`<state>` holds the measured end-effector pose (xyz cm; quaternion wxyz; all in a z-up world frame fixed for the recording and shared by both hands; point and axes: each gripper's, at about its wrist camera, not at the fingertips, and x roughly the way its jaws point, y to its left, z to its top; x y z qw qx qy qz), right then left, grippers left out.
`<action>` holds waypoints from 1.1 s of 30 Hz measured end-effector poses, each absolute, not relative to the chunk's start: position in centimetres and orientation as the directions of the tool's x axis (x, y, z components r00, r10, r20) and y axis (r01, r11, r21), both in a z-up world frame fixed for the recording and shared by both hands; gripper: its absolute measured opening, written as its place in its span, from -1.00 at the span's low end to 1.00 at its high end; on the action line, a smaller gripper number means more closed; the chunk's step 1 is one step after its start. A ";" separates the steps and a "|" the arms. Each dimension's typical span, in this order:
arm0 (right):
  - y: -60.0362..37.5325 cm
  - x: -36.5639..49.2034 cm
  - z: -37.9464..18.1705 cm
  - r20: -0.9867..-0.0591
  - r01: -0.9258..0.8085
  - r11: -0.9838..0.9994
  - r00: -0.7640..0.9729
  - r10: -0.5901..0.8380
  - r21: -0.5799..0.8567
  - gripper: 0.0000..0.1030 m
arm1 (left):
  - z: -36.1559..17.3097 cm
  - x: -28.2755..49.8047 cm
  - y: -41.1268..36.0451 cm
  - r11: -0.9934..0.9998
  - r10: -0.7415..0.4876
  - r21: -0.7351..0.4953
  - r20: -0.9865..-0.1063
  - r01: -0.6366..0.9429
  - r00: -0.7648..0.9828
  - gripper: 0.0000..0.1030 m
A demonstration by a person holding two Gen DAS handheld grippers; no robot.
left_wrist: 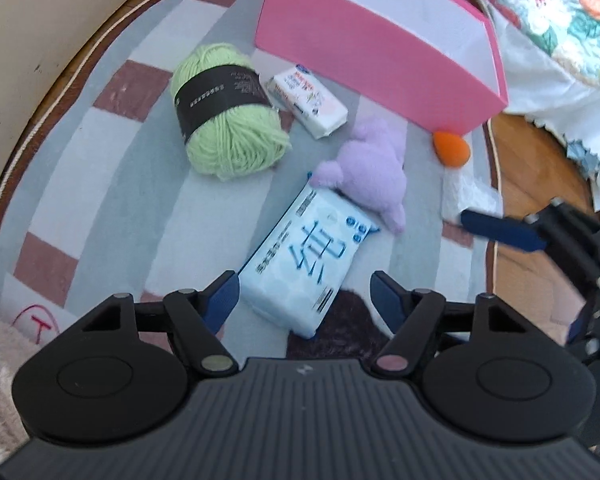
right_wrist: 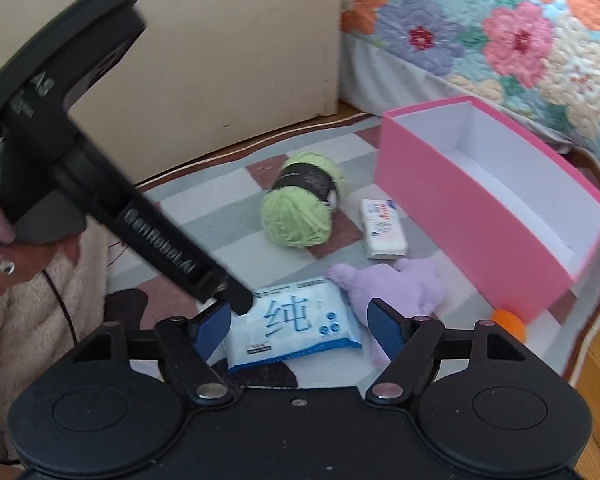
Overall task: Organize objects
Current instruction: 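Lower the left tool over the wet-wipes pack and close its fingers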
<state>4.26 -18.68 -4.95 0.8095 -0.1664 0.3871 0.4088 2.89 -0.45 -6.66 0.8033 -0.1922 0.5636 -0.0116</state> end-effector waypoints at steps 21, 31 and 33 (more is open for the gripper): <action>-15.8 8.9 -11.8 -0.856 -0.855 0.509 0.185 0.482 0.102 0.57 | -10.6 4.1 -0.8 0.922 -0.146 -0.234 -0.948 -0.309 0.282 0.30; -16.7 11.6 -14.6 -0.861 -0.793 0.574 0.137 0.491 0.202 0.73 | -12.1 3.7 -0.5 0.898 -0.189 -0.263 -0.955 -0.353 0.230 0.33; -16.9 11.8 -14.8 -0.859 -0.790 0.575 0.129 0.496 0.214 0.73 | -12.3 3.5 -0.4 0.892 -0.190 -0.267 -0.954 -0.364 0.232 0.33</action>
